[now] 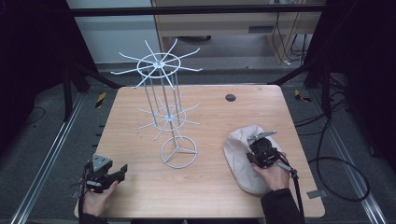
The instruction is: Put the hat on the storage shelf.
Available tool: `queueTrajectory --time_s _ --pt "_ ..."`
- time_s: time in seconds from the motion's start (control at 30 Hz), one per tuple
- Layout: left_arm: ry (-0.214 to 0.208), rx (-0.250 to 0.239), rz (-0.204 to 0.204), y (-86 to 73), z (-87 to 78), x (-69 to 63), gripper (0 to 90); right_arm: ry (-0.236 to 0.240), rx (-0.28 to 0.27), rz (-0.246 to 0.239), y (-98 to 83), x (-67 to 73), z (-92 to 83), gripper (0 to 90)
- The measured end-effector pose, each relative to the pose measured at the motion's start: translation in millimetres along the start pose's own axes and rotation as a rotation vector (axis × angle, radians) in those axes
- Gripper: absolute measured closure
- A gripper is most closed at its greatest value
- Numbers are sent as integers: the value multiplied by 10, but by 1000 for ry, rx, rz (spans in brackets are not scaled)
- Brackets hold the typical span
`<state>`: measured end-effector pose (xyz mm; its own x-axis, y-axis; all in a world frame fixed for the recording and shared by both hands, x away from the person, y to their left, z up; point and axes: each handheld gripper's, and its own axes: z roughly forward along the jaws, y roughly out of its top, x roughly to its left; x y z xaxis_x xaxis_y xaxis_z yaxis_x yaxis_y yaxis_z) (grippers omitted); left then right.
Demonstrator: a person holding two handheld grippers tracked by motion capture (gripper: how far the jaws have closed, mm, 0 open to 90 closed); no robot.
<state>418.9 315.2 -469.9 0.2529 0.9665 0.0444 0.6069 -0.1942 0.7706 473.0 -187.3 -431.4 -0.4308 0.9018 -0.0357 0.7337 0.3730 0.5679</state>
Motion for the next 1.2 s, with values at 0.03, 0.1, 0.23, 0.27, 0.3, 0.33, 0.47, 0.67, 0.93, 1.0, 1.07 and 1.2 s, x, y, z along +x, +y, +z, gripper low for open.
queueTrajectory --time_s 0.03,0.1,0.23,0.27,0.3,0.33,0.47,0.67,0.93,1.0,1.07,1.2 --pt "0 2 -1 1 3 2 381 2 0 4 2 -1 -1 818" --pt "1 2 -1 1 4 3 382 3 2 6 3 -2 -3 830" --pt "-1 1 -2 1 -3 2 385 5 -3 2 -5 -11 -6 867" --pt "-3 -2 -3 3 -10 -1 385 2 -14 7 -11 -7 -13 871" --pt "-3 -2 -3 3 -10 -1 386 2 -14 7 -11 -7 -13 871" --pt "-5 -2 -3 2 -12 -4 387 8 -24 8 -16 -10 -40 872" --pt "-9 1 -2 2 -7 -3 388 9 -50 9 -31 -33 -102 874" --pt "-8 -2 -5 0 -11 4 390 7 -82 1 -48 -59 -187 876" --pt "-8 0 1 1 -11 -10 391 8 -146 -7 -87 -103 -357 877" --pt "-9 -1 -1 1 -8 -5 392 10 -164 -2 -91 -120 -411 877" --pt "-9 1 -1 -1 -4 -6 392 9 -185 2 -94 -129 -466 877" --pt "-9 1 0 0 -5 -14 392 7 -232 0 -95 -137 -569 877"
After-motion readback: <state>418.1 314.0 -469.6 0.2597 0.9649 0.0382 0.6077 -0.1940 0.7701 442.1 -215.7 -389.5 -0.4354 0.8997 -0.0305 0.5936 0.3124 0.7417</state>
